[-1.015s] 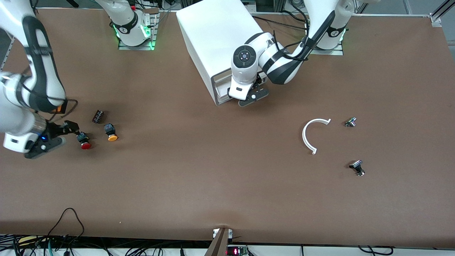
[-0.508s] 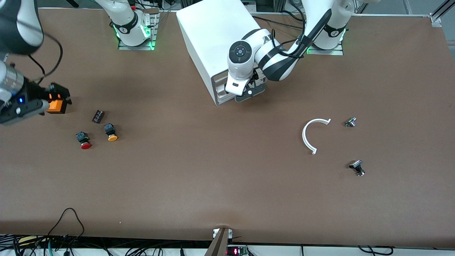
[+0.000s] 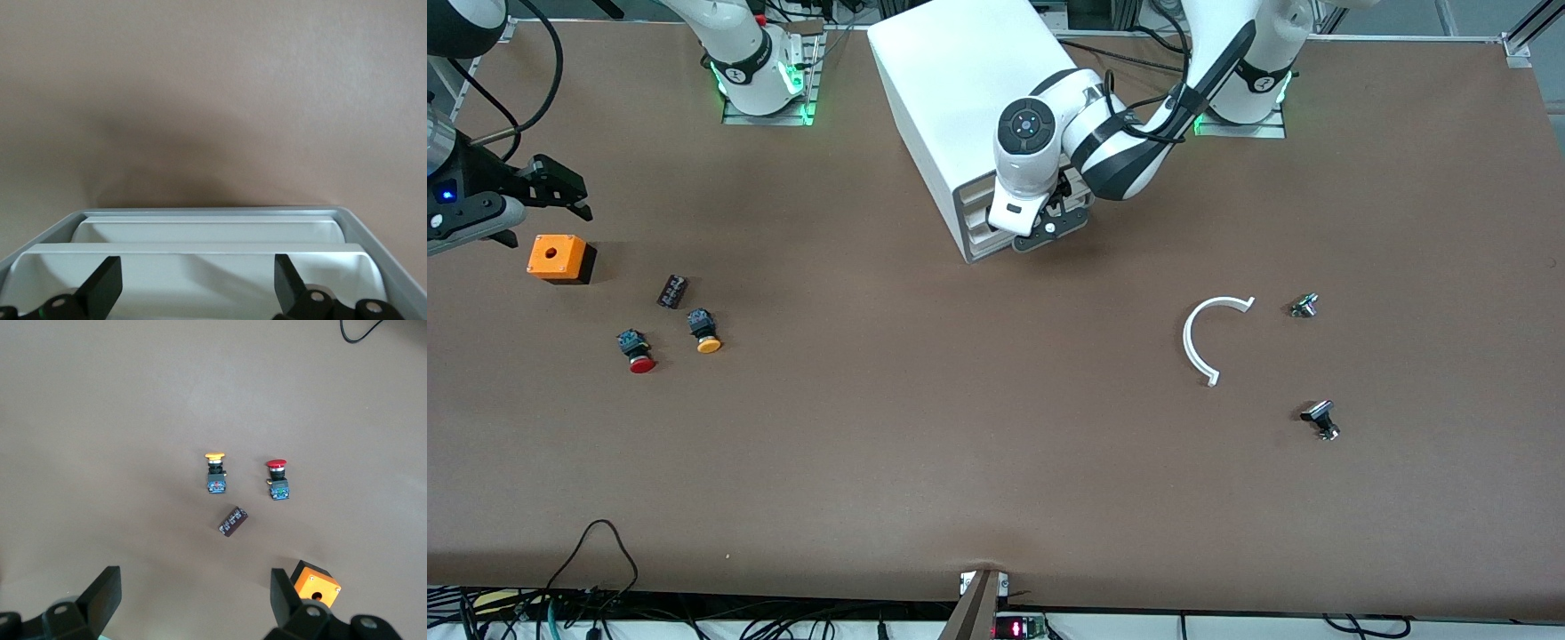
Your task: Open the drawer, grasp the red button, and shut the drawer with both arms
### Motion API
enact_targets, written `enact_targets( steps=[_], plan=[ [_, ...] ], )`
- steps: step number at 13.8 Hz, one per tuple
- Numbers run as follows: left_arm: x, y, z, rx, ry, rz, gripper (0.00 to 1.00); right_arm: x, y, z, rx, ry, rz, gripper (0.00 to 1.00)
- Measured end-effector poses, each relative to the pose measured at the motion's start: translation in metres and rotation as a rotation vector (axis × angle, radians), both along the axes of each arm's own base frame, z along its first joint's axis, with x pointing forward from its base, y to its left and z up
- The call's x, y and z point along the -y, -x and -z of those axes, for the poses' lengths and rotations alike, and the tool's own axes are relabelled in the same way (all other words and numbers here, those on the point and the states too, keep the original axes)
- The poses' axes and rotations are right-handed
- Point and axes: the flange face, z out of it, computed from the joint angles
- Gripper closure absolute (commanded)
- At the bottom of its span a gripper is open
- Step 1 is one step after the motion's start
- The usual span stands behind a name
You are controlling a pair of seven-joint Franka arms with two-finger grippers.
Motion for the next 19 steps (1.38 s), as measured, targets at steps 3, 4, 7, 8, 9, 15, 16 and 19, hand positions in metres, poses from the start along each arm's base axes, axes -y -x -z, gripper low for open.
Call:
enact_targets(
  steps=[3,4,7,8,9,15,16,19],
  plan=[
    [-0.053,-0.059,-0.025,0.094,-0.017,-0.078,0.00,-0.005,-0.002,-0.003,0.007,-0.038,0.003,0.01],
    [-0.079,-0.083,-0.035,0.128,-0.026,-0.113,0.00,-0.006,-0.002,-0.005,0.009,-0.040,0.003,0.01],
    [-0.150,-0.131,-0.062,0.186,-0.056,-0.174,0.00,-0.005,-0.002,-0.007,0.007,-0.040,0.006,0.01],
    [-0.171,-0.141,-0.070,0.188,-0.063,-0.173,0.00,-0.004,-0.002,-0.006,0.006,-0.040,0.006,0.01],
    [-0.192,-0.149,-0.079,0.193,-0.069,-0.171,0.00,-0.004,-0.002,-0.006,0.005,-0.040,0.006,0.01],
    [-0.296,-0.172,-0.133,0.181,-0.114,-0.047,0.00,-0.002,-0.003,-0.008,0.010,-0.039,0.010,0.01],
    [-0.309,-0.174,-0.142,0.165,-0.122,-0.014,0.00,-0.002,-0.004,-0.009,0.012,-0.039,0.010,0.01],
    [-0.347,-0.184,-0.180,0.137,-0.136,0.055,0.00,0.001,-0.006,-0.012,0.020,-0.038,0.018,0.01]
  ],
)
